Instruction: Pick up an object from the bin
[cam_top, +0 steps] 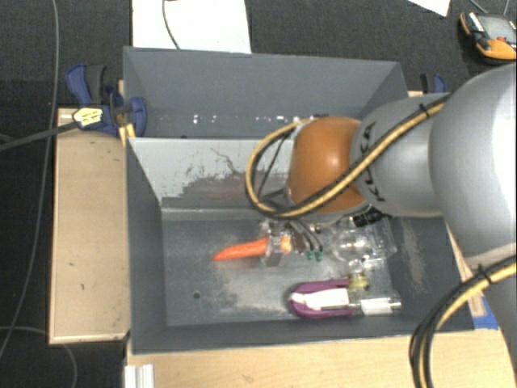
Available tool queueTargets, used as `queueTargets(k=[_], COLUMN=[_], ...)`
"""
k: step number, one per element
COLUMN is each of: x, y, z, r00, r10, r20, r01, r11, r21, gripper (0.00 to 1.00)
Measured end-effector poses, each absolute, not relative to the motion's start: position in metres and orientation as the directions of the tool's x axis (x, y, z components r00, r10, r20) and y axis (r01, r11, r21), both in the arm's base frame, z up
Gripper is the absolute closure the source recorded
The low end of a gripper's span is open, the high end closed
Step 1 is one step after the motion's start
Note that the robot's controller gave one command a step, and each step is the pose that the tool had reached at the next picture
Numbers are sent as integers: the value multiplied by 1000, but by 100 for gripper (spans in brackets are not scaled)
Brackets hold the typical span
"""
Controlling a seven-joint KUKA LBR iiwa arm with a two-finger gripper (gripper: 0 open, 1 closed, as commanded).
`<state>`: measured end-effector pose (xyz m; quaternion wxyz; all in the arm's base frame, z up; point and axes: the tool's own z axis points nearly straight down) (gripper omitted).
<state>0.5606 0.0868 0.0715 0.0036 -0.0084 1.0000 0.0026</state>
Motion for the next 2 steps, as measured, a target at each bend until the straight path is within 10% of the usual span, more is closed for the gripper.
queueTargets(k=[2], x=[561], y=[87], z=[143], r00=[-1000], r10=[-13], r20=[-7], r01=[-13], r11=[1000], r21=[5], gripper=[100])
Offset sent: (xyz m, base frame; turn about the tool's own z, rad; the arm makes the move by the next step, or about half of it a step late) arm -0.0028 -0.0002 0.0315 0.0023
